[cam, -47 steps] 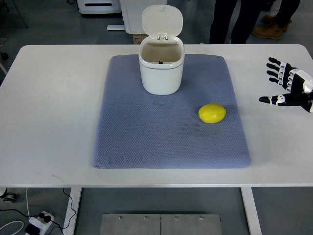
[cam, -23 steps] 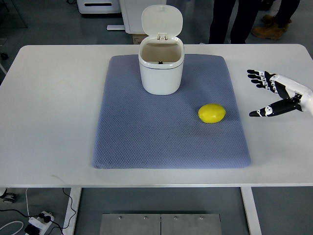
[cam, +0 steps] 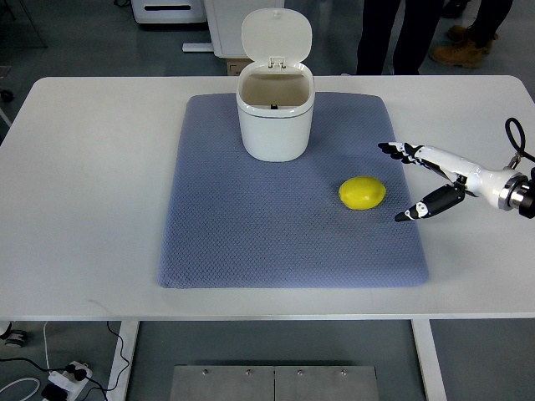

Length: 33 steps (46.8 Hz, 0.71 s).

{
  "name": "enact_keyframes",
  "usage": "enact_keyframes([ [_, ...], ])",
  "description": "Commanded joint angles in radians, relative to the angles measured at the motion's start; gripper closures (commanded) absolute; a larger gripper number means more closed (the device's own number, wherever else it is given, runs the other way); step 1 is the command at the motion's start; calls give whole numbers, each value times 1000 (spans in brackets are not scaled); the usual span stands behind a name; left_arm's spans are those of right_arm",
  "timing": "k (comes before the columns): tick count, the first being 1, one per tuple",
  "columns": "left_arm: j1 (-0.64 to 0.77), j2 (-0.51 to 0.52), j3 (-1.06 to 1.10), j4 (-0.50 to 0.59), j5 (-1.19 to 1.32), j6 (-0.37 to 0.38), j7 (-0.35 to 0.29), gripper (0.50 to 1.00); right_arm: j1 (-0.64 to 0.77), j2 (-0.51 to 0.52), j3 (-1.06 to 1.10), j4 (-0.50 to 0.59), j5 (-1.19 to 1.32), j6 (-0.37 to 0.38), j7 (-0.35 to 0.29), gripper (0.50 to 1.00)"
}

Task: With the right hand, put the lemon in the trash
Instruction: 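Reach the open right hand over the yellow lemon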

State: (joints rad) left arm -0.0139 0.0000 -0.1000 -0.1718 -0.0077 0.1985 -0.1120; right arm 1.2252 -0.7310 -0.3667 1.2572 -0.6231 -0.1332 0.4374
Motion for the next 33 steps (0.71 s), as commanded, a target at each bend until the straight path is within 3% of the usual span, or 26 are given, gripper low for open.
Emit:
enact_keyframes([
  [1,0,0,0,0,0,1,0,500,25,21,-34,-18,-1,-22,0,500],
  [12,0,0,-1,0,0,1,0,500,86,70,-103,-28,-1,-39,0,500],
  [33,0,0,0,0,0,1,0,500,77,137,-119,-48,0,-59,1,509],
])
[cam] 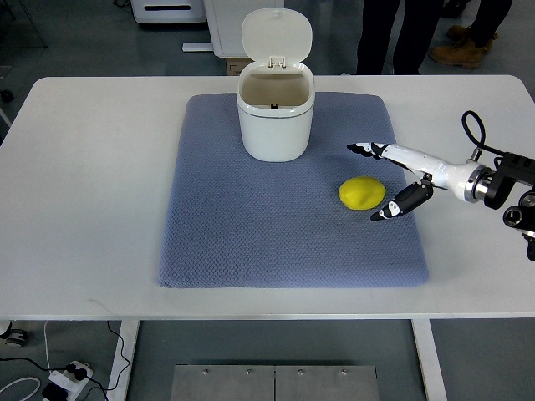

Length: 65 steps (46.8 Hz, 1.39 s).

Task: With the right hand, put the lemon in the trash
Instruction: 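Reach the open right hand over the yellow lemon, then close the right hand fingers around the lemon and lift it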

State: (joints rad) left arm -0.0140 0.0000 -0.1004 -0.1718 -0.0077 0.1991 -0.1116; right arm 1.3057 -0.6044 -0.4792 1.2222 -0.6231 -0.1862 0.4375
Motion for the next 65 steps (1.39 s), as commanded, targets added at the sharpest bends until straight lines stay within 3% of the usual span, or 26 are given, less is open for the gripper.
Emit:
enact_keyframes([
  [1,0,0,1,0,0,0,0,500,-3,17,-12,-19,0,-6,1,513],
  [10,0,0,1,0,0,0,0,500,-5,51,-33,-49,0,-27,7,536],
  [26,0,0,1,0,0,0,0,500,-3,78,-61,-79,-1,-27,23,640],
  [38,0,0,-1,0,0,0,1,500,-2,87,-78,-95,-1,-29,24,666],
  [50,0,0,1,0,0,-1,0,500,0,92,-79,-95,-1,-29,24,774],
  [57,0,0,1,0,0,-1,0,500,0,92,-88,-95,0,-29,24,789],
  [65,0,0,1,0,0,0,1,500,-2,92,-91,-93,0,-27,26,856],
])
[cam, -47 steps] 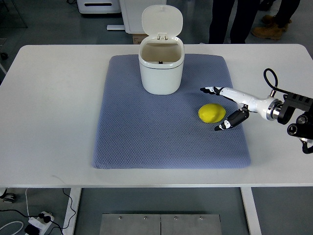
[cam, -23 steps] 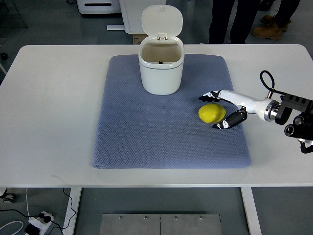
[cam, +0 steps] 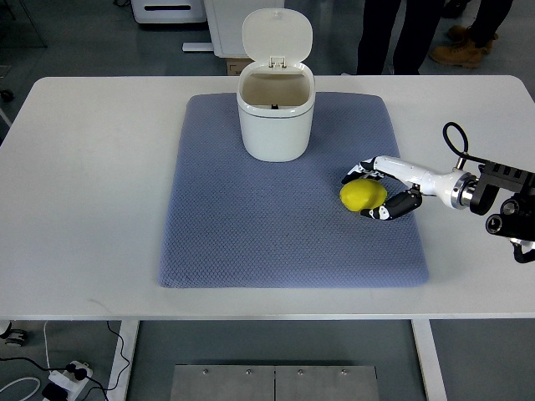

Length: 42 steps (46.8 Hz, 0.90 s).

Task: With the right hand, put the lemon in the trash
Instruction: 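Close the right hand fingers around the lemon and lift it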

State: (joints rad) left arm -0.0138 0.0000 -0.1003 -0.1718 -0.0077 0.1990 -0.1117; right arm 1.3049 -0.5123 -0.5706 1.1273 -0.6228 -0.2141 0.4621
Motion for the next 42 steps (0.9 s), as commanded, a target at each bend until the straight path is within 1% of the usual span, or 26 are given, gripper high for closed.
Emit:
enact_keyframes([
  [1,0,0,1,0,0,0,0,500,-1,0,0,2,0,1,1,858],
  [6,0,0,1,0,0,0,0,500,2,-2,0,2,8,1,-2,900],
  [11,0,0,-1,0,0,-1,0,500,7,-3,0,5,12,1,-2,963],
  [18,0,0,-1,0,0,0,0,500,8,-8,5,6,15,1,-7,994],
  [26,0,0,1,0,0,0,0,500,14,-28,12,14,41,2,-3,996],
  [36,0,0,-1,0,0,-1,0,500,50,-104,32,46,51,10,6,996],
  [42,0,0,1,0,0,0,0,500,88,-156,58,88,63,36,7,994],
])
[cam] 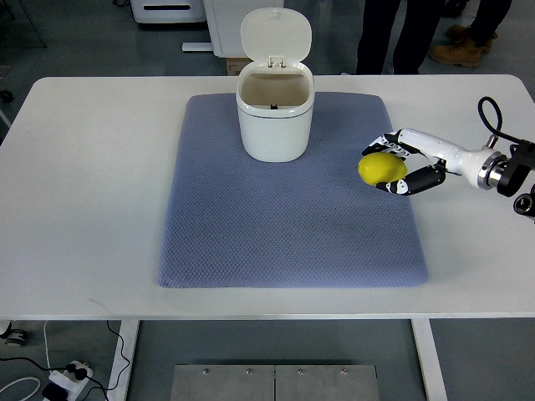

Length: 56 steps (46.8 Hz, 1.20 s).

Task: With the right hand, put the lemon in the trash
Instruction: 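Close the right hand fingers around the lemon and lift it, then carry the lemon with the right hand over the white trash bin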

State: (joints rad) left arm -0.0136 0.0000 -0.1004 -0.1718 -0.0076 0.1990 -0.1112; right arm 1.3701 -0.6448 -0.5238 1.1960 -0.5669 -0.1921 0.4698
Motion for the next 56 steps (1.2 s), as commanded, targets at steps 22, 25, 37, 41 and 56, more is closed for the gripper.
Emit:
enact_keyframes([
  [22,0,0,-1,0,0,0,-1,500,219,-85,19,40,113,106,-10,992],
  [25,0,0,-1,0,0,0,-1,500,237,-75,18,43,133,106,-14,992],
  [37,0,0,1,0,0,-1,-1,500,288,48,15,36,211,105,-31,990],
  [41,0,0,1,0,0,-1,-1,500,297,96,11,22,228,105,-36,990],
  [56,0,0,1,0,0,-1,-1,500,305,290,2,-104,308,103,-49,990],
])
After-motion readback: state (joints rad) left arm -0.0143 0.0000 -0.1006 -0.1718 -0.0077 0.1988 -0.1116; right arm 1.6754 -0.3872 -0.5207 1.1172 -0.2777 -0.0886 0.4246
